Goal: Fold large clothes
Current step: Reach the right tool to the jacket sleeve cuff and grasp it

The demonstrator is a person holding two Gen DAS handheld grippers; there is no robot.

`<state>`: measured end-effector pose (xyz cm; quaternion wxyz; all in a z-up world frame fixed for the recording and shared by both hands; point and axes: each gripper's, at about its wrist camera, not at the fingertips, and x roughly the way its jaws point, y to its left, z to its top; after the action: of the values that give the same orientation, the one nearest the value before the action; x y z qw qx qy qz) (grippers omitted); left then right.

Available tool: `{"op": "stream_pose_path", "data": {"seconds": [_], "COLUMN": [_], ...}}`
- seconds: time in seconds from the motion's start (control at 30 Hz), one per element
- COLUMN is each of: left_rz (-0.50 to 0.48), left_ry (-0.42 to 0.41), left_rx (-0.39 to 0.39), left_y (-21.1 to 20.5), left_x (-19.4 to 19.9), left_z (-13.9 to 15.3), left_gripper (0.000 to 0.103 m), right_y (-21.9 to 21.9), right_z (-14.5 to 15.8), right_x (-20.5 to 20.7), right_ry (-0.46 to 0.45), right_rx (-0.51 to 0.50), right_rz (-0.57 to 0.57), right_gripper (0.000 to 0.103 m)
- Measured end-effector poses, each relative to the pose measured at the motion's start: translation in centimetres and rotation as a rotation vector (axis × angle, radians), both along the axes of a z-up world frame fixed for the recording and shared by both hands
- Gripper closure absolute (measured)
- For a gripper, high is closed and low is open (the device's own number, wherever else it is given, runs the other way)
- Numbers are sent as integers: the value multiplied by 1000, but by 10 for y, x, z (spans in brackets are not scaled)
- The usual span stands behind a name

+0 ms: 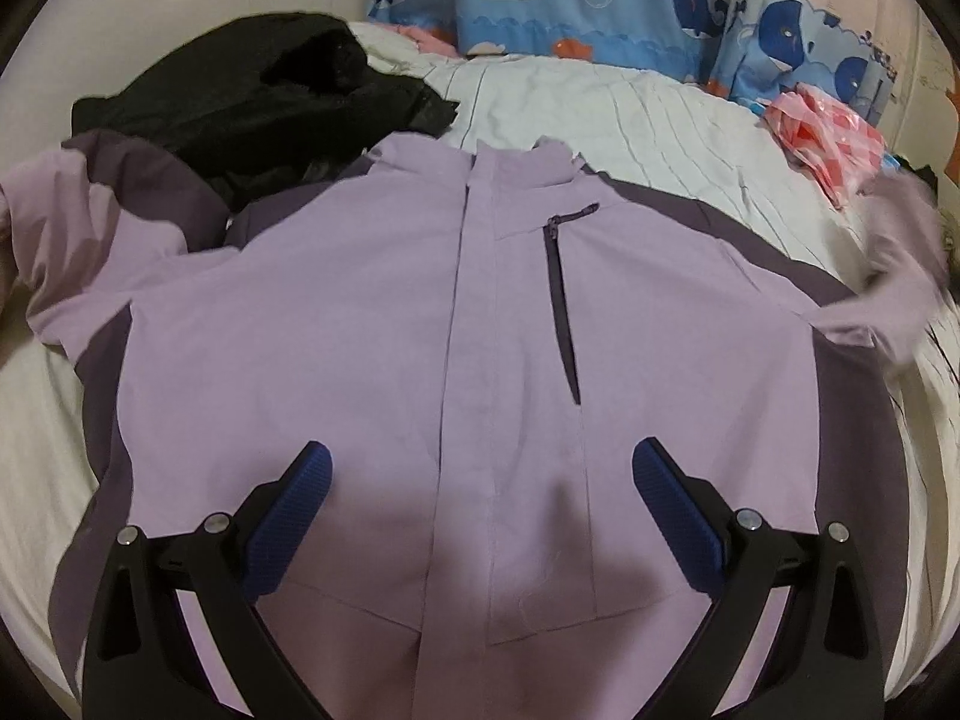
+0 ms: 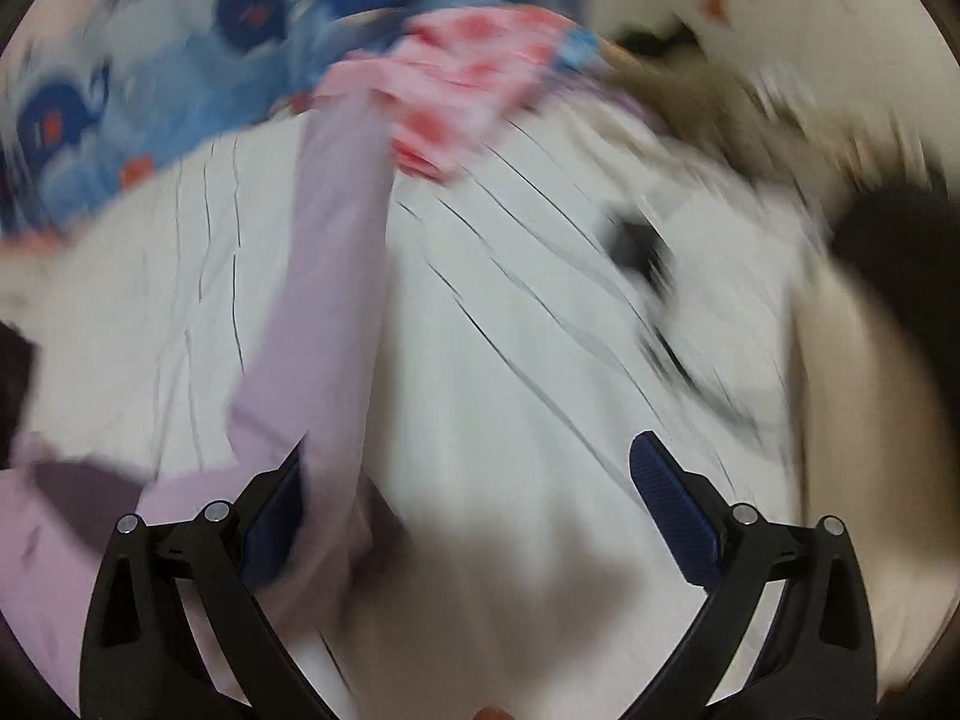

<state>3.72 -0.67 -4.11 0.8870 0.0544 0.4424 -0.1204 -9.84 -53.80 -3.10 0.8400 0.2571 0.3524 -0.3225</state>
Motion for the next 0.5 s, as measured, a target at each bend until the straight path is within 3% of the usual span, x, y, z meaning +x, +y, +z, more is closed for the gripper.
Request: {"op": "stream_pose_path", "data": {"seconds": [0.1, 0.23, 0.4, 0.5], "left_rz": [7, 13, -5, -10], "left_ry": [28, 15, 1, 5], "left_rx": [-19, -28, 1, 1], "left_y": [3, 4, -2, -3], "left_x": [4, 4, 2, 1], "left_z": [-4, -2, -2, -3], "left_gripper": [7, 7, 7, 7], "right_y": [-15, -45, -54, -35], "right_z": [-20, -32, -61, -68], "right_x": [-68, -82, -101, -122], "right_ry": [-170, -278, -359, -398], "right_rx": [230, 437, 670, 678], "right_rz": [31, 89, -68, -59], "right_gripper": [7, 7, 7, 7]}}
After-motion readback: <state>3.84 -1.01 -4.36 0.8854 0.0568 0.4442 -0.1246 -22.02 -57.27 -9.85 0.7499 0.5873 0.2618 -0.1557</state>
